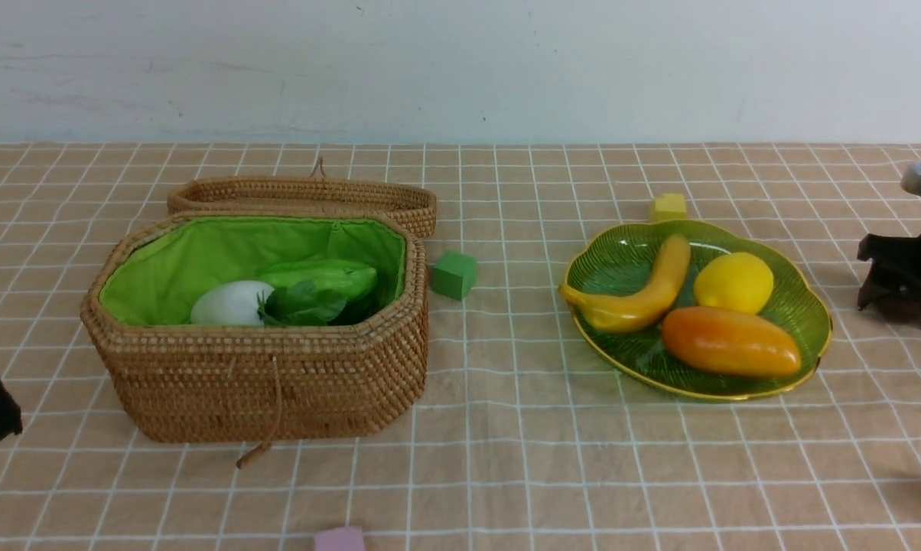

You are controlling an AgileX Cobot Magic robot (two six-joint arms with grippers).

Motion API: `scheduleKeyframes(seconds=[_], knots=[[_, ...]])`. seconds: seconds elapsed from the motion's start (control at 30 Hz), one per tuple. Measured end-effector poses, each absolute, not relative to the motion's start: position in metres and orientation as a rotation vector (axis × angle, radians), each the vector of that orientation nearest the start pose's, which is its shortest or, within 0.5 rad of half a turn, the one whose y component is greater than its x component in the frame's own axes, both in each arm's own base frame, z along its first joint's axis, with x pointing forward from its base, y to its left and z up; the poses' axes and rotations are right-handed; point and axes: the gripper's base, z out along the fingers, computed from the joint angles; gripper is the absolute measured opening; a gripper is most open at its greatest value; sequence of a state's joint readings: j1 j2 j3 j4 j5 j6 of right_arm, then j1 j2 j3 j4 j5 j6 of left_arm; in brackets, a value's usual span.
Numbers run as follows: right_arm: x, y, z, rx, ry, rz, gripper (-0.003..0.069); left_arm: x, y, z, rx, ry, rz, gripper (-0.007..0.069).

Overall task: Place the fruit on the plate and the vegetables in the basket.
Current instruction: Use the right arm to grab a mangosteen and put it into the right plate

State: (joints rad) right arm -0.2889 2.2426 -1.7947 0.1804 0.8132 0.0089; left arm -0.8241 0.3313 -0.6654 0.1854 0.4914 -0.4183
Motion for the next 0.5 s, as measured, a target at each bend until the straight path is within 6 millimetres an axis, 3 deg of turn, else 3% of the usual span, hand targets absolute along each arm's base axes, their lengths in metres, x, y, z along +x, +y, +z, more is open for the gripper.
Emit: scheduleKeyframes(seconds=[0.13, 0.23, 0.27, 0.3, 0.4, 0.5], knots=[[0.459, -0.119, 0.19, 0.461, 2.713, 0.177, 0.0577, 0.044, -0.036, 0.368, 0.408, 1.638, -0.75, 0.0008], [0.445, -0.09, 0.245, 0.335, 2.663, 0.277, 0.0577, 0.044, -0.036, 0.368, 0.408, 1.638, -0.75, 0.0011], [0.444, -0.089, 0.248, 0.331, 2.657, 0.28, 0.0577, 0.044, -0.036, 0.368, 0.408, 1.638, -0.75, 0.0011], [0.436, -0.068, 0.267, 0.258, 2.643, 0.319, 0.0577, 0.044, -0.036, 0.368, 0.408, 1.638, -0.75, 0.0011], [0.426, -0.038, 0.281, 0.17, 2.64, 0.357, 0.0577, 0.044, -0.036, 0.368, 0.408, 1.638, -0.75, 0.0011], [0.424, -0.018, 0.274, 0.098, 2.672, 0.348, 0.0577, 0.044, -0.036, 0.368, 0.408, 1.636, -0.75, 0.0011]])
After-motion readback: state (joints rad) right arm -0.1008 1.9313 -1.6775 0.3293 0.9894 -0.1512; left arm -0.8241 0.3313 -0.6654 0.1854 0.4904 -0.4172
